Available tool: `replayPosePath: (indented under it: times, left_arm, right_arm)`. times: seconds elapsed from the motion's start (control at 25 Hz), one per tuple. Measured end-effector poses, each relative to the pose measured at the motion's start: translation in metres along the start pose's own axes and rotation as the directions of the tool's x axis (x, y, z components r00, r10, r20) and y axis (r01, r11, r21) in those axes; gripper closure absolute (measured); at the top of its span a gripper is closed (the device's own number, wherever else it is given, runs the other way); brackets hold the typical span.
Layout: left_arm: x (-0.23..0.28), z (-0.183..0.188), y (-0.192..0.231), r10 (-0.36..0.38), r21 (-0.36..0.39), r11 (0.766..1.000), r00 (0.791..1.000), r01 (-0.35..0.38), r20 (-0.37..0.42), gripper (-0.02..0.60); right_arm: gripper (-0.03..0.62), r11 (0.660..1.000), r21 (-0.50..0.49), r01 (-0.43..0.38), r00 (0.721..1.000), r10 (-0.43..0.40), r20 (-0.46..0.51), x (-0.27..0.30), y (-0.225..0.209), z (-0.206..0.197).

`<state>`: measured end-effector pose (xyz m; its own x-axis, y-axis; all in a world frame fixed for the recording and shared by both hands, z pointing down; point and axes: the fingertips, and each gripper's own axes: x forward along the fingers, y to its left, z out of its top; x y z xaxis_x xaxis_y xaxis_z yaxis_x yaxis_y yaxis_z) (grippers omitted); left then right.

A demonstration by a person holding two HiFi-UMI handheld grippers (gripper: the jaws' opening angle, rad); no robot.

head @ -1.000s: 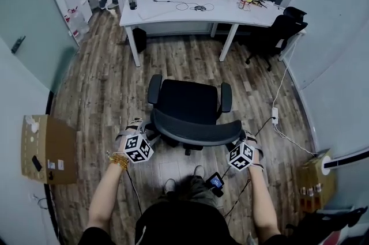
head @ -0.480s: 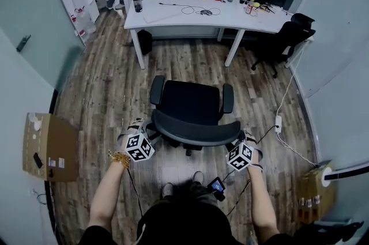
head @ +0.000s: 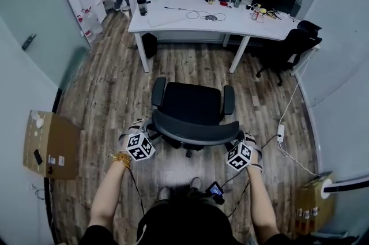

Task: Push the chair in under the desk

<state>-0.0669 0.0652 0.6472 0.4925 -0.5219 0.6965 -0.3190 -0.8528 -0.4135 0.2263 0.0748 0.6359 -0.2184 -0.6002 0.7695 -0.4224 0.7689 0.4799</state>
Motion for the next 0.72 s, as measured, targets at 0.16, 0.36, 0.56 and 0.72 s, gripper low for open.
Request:
replayPosePath:
  times: [0.16, 0.36, 0.56, 0.72]
  left_arm:
    - [0.008, 0.009, 0.005, 0.01, -0.016, 1.0, 1.0, -0.01, -0.011, 0.36]
    - [0.017, 0.016, 0.009, 0.024, -0.035, 0.999, 0.999, -0.025, -0.027, 0.36]
    - [0.029, 0.025, 0.014, 0.035, -0.062, 0.997, 0.998, -0.038, -0.046, 0.357]
    - [0.032, 0.027, 0.019, 0.039, -0.083, 0.996, 0.998, -0.043, -0.056, 0.357]
  right_arm:
    - [0.356, 1.0, -0.018, -0.007, 1.0, 0.007, 0.014, 0.005, -0.015, -0.004]
    - [0.356, 0.999, -0.038, -0.021, 0.999, 0.023, 0.032, 0.013, -0.031, -0.01]
    - [0.356, 0.998, -0.057, -0.027, 0.999, 0.03, 0.044, 0.021, -0.049, -0.016]
    - [0.358, 0.996, -0.078, -0.041, 0.998, 0.045, 0.05, 0.027, -0.059, -0.015]
